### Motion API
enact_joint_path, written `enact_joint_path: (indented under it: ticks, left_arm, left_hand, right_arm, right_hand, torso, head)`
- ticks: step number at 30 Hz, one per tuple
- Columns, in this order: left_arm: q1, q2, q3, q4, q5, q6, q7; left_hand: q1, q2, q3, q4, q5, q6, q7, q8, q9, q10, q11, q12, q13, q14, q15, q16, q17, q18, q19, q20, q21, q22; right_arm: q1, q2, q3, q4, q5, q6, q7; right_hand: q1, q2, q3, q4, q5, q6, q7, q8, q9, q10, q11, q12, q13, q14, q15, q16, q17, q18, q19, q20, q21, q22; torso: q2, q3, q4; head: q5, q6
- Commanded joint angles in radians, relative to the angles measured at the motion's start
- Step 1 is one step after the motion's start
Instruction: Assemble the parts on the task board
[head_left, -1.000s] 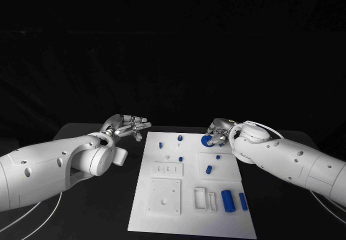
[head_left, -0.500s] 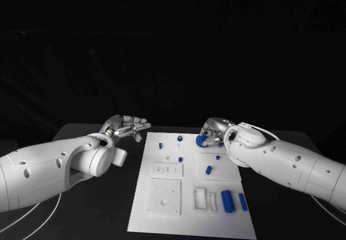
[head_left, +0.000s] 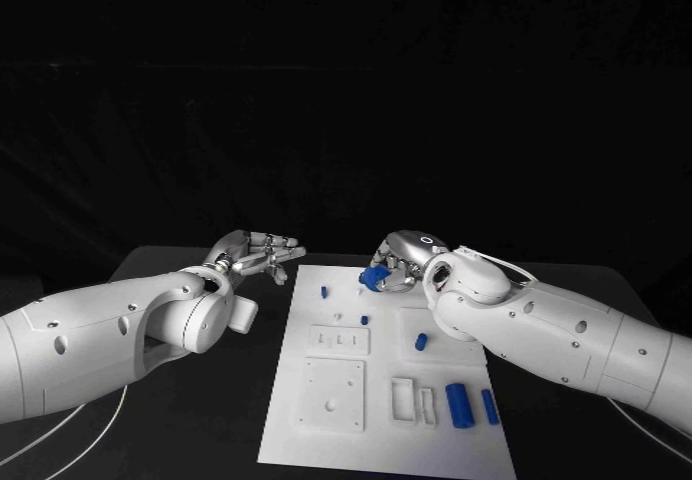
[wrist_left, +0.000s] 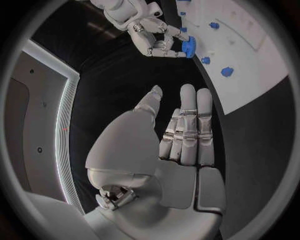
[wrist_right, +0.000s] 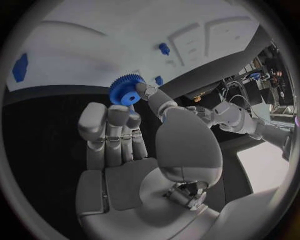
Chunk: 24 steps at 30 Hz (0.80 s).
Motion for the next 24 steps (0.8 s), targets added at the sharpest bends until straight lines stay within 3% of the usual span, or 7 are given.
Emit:
enact_joint_path:
  ticks: [1, 12, 24]
  left_arm:
    - [0.001, 0.003, 0.001, 0.004, -0.004, 0.013, 0.004]
    - [0.001, 0.006, 0.001, 0.004, -0.004, 0.016, 0.002]
    - [0.001, 0.012, 0.001, 0.001, -0.004, 0.018, 0.001]
  left_hand:
    - [0.007, 0.002, 0.000, -0.003, 0.003, -0.009, -0.001, 0.004, 0.001, -0.007, 0.001, -0.002, 0.000, 0.003, 0.000, 0.002, -0.002, 0.013, -0.007, -0.003, 0.003, -0.001]
    - [0.005, 0.001, 0.000, -0.001, 0.002, -0.011, -0.001, 0.004, 0.000, -0.008, 0.001, -0.002, 0.000, 0.003, 0.000, 0.002, -0.001, 0.013, -0.007, -0.002, 0.004, -0.003]
    - [0.005, 0.001, 0.000, -0.001, 0.002, -0.011, -0.001, 0.004, 0.000, -0.008, 0.001, -0.002, 0.000, 0.003, 0.000, 0.002, -0.001, 0.013, -0.007, -0.002, 0.004, -0.003]
  right_arm:
    - [-0.001, 0.022, -0.005, -0.009, -0.041, -0.011, -0.002]
    - [-0.010, 0.084, -0.020, -0.063, -0.054, -0.010, 0.007]
    - [-0.013, 0.117, -0.043, -0.122, -0.060, -0.002, 0.009]
  right_hand:
    - [-0.006, -0.003, 0.000, 0.007, 0.001, -0.001, 0.003, 0.003, 0.009, 0.000, -0.004, 0.002, 0.001, -0.002, -0.006, -0.005, -0.002, -0.012, 0.058, -0.008, 0.006, 0.114]
    - [-0.005, -0.005, -0.002, 0.013, 0.004, -0.004, 0.004, 0.003, 0.008, -0.001, -0.004, 0.001, 0.001, -0.002, -0.006, -0.006, -0.003, -0.011, 0.058, -0.008, 0.003, 0.113]
    - [-0.004, -0.006, -0.007, 0.019, 0.005, -0.012, 0.005, 0.003, 0.005, -0.003, -0.003, -0.002, 0.000, -0.002, -0.005, -0.011, -0.007, -0.010, 0.058, -0.007, 0.003, 0.113]
  torso:
    - [0.001, -0.0005, 0.0031]
    - [0.004, -0.0023, 0.0087]
    - [0.003, 0.0007, 0.0066]
  head:
    - [0.002, 0.001]
    - [0.004, 0.000]
    - [0.008, -0.001]
